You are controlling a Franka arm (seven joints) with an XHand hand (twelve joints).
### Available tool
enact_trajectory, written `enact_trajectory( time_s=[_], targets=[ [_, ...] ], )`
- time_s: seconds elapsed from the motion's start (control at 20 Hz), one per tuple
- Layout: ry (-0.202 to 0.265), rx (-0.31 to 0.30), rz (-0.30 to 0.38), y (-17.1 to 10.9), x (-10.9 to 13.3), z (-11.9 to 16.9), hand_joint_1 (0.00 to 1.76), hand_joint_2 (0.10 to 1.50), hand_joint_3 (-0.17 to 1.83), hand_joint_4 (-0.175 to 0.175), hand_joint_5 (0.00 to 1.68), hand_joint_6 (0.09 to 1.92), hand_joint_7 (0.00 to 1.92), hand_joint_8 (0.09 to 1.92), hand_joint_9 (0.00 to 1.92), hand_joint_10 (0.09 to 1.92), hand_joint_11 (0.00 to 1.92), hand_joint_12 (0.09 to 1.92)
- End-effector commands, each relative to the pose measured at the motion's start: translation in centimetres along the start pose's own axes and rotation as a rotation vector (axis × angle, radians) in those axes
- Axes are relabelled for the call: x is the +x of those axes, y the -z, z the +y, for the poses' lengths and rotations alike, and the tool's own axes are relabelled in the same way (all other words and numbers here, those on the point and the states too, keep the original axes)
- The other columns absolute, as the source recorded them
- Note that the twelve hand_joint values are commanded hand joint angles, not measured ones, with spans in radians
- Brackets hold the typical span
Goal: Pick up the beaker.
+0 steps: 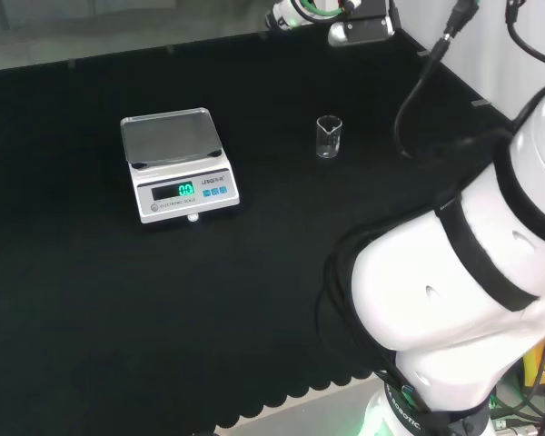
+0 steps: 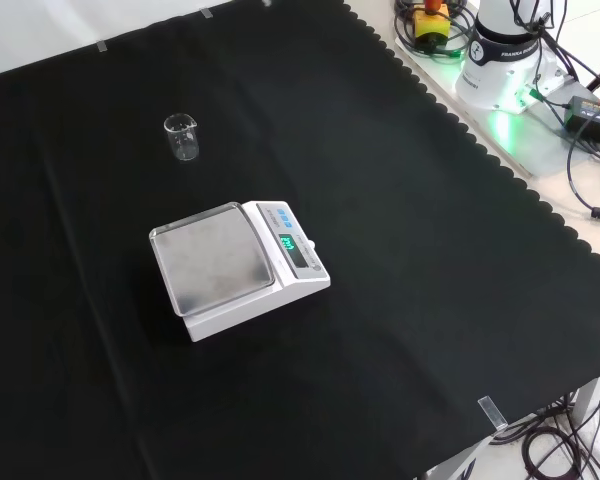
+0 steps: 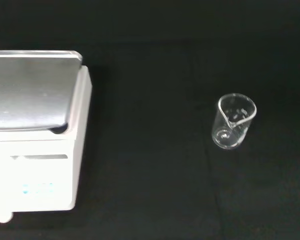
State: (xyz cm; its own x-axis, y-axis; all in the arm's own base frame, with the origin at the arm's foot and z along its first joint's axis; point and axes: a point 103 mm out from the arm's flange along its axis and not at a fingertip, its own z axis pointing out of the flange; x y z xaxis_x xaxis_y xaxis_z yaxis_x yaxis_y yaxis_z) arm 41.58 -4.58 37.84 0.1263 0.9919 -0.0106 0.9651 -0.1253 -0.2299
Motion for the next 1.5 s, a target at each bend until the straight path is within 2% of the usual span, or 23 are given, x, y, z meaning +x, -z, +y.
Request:
enact_trajectory(
  time_s=[0.05, 0.25, 0.35, 0.45, 0.55, 0.95, 1.2, 1.5],
  targets=[
    [-0.053, 0.015, 0.073, -3.9, -5.7, 6.1, 0.34, 1.17, -0.08, -0.130, 0.14, 0.09, 0.00, 0.48, 0.00, 0.66, 0.03, 1.51],
    [-0.065, 0.029, 0.080, -6.1, -7.0, 8.8, 0.36, 1.17, -0.08, -0.133, 0.15, 0.09, 0.00, 0.48, 0.00, 0.65, 0.02, 1.51],
    [-0.082, 0.046, 0.024, -6.8, -7.2, 10.1, 0.37, 1.17, -0.08, -0.135, 0.16, 0.09, 0.00, 0.48, 0.00, 0.65, 0.03, 1.51],
    [-0.093, 0.063, -0.001, -7.6, -7.3, 11.5, 0.38, 1.17, -0.08, -0.135, 0.16, 0.09, 0.00, 0.47, 0.00, 0.64, 0.07, 1.50],
    [-0.092, 0.090, 0.011, -8.6, -7.6, 13.0, 0.38, 1.16, -0.08, -0.135, 0.16, 0.09, 0.00, 0.47, 0.00, 0.64, 0.09, 1.49],
    [-0.090, 0.131, 0.070, -12.3, -8.9, 18.1, 0.39, 1.16, -0.10, -0.133, 0.16, 0.09, 0.00, 0.44, 0.00, 0.59, 0.04, 1.49],
    [-0.083, 0.170, 0.074, -14.2, -9.3, 19.3, 0.39, 1.16, -0.10, -0.133, 0.16, 0.09, 0.00, 0.44, 0.00, 0.58, 0.04, 1.50],
    [-0.092, 0.197, 0.083, -15.5, -9.6, 19.1, 0.39, 1.16, -0.10, -0.133, 0.16, 0.09, 0.00, 0.44, 0.00, 0.58, 0.04, 1.50]
  ],
)
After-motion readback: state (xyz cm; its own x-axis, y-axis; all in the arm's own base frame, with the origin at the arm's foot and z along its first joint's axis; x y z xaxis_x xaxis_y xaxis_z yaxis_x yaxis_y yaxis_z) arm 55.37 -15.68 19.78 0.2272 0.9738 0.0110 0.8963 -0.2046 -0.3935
